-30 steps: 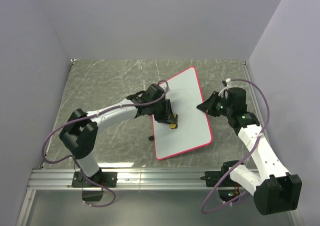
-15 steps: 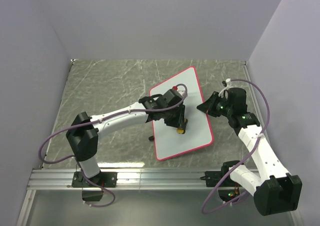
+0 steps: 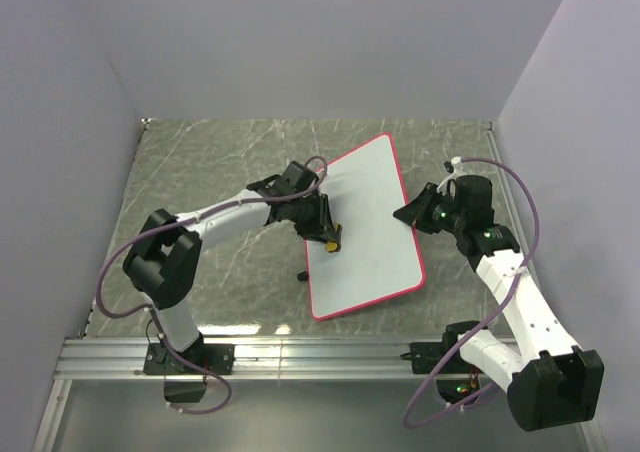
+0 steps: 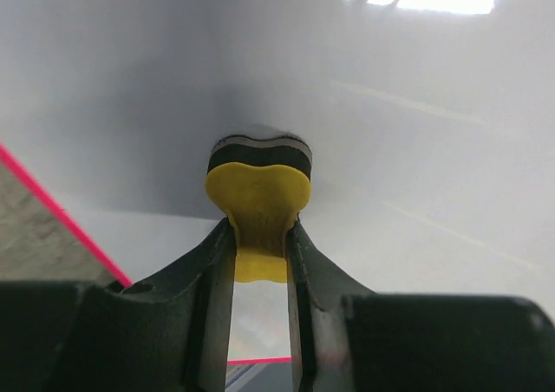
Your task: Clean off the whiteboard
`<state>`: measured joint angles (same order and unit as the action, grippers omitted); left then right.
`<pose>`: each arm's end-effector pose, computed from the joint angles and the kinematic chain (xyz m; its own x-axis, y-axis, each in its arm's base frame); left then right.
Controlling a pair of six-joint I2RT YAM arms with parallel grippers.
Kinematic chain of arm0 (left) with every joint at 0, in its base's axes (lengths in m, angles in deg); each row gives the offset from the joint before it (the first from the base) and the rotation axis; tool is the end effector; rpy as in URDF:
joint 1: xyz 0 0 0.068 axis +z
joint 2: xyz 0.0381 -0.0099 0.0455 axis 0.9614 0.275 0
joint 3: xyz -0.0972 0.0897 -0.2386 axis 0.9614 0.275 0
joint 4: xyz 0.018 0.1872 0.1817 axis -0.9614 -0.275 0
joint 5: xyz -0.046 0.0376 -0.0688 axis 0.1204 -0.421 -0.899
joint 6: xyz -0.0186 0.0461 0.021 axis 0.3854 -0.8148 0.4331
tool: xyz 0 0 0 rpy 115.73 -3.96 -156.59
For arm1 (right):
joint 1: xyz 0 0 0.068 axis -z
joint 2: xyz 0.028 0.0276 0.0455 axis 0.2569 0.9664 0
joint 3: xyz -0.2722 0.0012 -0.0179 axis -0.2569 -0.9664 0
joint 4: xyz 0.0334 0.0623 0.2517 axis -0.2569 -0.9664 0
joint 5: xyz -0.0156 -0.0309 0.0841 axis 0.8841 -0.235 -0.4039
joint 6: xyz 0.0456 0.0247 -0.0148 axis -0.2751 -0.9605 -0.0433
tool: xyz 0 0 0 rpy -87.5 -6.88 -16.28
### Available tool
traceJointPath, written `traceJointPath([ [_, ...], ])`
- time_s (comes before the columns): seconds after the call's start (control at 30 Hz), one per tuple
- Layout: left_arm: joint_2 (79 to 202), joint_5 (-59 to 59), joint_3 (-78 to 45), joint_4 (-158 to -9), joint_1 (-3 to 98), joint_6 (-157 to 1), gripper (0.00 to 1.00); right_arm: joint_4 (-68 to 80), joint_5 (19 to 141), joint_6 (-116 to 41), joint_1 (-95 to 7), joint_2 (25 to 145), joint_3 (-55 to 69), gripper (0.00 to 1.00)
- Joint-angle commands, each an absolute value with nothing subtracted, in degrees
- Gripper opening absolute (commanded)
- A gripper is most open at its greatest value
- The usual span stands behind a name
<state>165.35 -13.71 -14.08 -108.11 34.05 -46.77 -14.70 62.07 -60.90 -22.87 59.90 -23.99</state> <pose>0.2776 -0.2503 0.2118 -0.9731 -0.0071 -0.2305 0.1430 0.7655 -0.6274 0.2100 0.0448 0.2860 -0.7010 0.3608 -0.6151 -0.1498 0.7688 0.6217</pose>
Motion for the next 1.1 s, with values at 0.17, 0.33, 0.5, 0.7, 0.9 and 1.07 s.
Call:
traceJointPath([
  [0.17, 177.3, 0.2, -18.2, -118.3, 36.2, -52.3, 0.00, -16.8, 59.2, -55.2, -24.7, 58.6, -23.4, 0.00],
  [0.33, 179.5, 5.3, -25.8, -123.5, 41.0, -52.1, 0.00, -16.8, 58.9, -55.2, -24.8, 58.8, -23.2, 0.00],
  [0.5, 170.1, 11.8, -28.3, -123.2, 46.3, -50.6, 0.00, -16.7, 59.3, -55.3, -24.8, 58.0, -23.5, 0.00],
  [0.7, 164.3, 18.1, -27.2, -127.8, 49.4, -50.8, 0.00, -16.6, 59.2, -55.5, -24.8, 57.6, -23.8, 0.00],
  [0.9, 159.2, 27.2, -18.3, -129.5, 50.2, -51.7, 0.00, -16.1, 59.2, -56.0, -24.7, 57.2, -24.4, 0.00],
  [1.07, 161.3, 33.6, -14.9, -132.9, 50.4, -50.3, 0.00, -15.1, 59.0, -56.9, -24.8, 57.1, -25.2, 0.00],
])
